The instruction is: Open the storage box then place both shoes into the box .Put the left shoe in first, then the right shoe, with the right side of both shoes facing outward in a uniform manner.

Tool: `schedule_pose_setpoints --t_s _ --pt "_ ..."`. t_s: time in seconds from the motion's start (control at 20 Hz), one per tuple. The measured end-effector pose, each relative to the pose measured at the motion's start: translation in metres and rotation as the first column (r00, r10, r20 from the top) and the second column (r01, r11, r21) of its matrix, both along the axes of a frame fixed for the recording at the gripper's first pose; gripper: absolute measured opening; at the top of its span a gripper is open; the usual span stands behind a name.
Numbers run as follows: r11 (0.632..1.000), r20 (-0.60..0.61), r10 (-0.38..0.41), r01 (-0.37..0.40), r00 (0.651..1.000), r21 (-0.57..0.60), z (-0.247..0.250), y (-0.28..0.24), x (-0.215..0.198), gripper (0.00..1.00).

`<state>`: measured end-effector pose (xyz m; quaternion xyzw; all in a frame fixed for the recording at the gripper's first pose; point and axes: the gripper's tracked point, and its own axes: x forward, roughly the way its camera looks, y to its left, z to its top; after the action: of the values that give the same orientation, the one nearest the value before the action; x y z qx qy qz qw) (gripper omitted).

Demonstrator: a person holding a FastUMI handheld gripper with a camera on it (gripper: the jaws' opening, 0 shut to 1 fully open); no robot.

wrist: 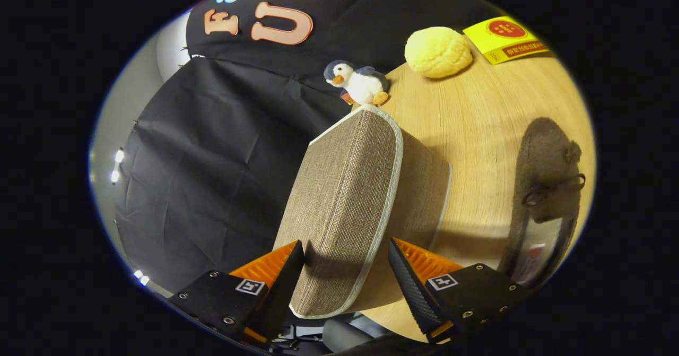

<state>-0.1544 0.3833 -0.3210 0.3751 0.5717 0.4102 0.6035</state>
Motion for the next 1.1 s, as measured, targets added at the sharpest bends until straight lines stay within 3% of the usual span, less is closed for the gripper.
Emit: schedule_pose_setpoints --t_s 0.25,0.45,0.7,0.85,1.1 --pt "0.999 -0.07 -0.018 0.021 0.997 0.039 0.012 -0.002 0.0 0.78" --pt "0.999 -0.075 -0.032 0.035 0.997 0.034 0.023 -0.018 0.001 0.7" --pt "0.987 -0.075 -0.116 0.124 0.99 0.103 0.059 -0.032 0.017 0.7" --pt "0.982 -0.069 -0.144 0.151 0.987 0.11 0.084 -0.027 0.022 0.51" --pt "0.982 -0.017 -0.135 0.136 0.991 0.135 0.12 -0.002 0.026 0.34"
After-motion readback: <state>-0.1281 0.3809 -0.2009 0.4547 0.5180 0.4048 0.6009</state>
